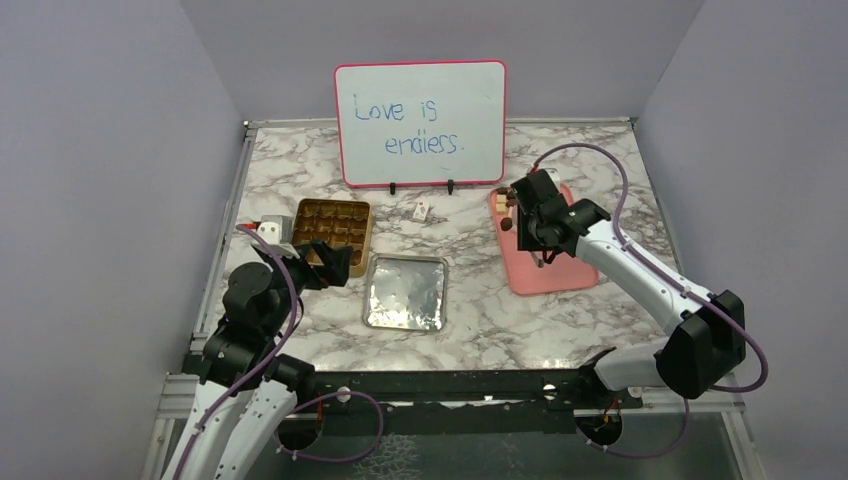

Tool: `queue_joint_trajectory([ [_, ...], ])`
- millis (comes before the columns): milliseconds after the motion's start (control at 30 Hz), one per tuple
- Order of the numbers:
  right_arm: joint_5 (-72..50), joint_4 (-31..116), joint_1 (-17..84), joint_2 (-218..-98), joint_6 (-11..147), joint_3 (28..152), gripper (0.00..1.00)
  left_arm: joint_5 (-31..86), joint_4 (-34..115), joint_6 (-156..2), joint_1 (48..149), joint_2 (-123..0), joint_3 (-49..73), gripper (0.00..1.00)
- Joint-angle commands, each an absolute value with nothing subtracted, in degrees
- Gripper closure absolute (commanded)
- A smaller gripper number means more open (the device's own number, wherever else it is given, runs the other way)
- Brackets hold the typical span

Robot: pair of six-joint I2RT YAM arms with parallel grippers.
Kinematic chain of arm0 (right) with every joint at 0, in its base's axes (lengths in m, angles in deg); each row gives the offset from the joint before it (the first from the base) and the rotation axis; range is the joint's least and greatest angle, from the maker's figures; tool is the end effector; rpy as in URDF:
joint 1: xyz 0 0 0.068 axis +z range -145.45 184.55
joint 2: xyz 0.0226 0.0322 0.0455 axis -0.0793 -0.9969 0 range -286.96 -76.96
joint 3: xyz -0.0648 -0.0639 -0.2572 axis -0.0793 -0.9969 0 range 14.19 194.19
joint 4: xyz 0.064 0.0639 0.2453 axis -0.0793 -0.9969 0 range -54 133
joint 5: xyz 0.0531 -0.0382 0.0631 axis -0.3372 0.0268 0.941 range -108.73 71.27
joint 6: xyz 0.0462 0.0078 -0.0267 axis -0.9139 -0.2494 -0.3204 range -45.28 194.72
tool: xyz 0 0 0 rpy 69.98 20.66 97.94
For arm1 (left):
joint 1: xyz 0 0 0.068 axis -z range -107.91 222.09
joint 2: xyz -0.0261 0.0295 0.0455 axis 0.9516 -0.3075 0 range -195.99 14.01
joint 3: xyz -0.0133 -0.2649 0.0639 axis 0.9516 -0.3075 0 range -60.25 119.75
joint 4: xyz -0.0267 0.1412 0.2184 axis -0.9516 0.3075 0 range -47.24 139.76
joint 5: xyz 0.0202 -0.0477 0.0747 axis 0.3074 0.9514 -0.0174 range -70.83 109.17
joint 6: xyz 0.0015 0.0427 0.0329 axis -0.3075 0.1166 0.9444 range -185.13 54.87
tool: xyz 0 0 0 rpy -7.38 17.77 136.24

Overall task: Pack the chocolate
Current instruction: Pick up the fake chocolate from the plate.

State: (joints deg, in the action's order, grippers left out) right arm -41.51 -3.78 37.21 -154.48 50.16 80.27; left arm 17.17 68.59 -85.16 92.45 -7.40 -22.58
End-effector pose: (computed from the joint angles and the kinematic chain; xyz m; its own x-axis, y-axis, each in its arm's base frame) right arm 0.2357 0.1347 0.2906 -0.7864 -0.0489 -0.6158 0.0011 0.9968 -0.0805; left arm 0.0949 -0.0338 0.3177 -0.2543 -0.2707 -0.9285 0.2429 0.9114 -0.3322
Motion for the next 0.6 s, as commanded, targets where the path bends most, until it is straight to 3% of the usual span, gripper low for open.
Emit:
queue_joint_trajectory([
  [0,-37.71,0.14,34.56,-155.93,51.57,77.95,0.59,17.65,67.09,-84.22,92.48,-5.91,-22.94,0.01],
  [567,-37.37,3.86,32.49,-163.60,53.19,77.12,0.56,17.50,67.02,-84.20,92.48,-5.14,-23.19,0.01],
])
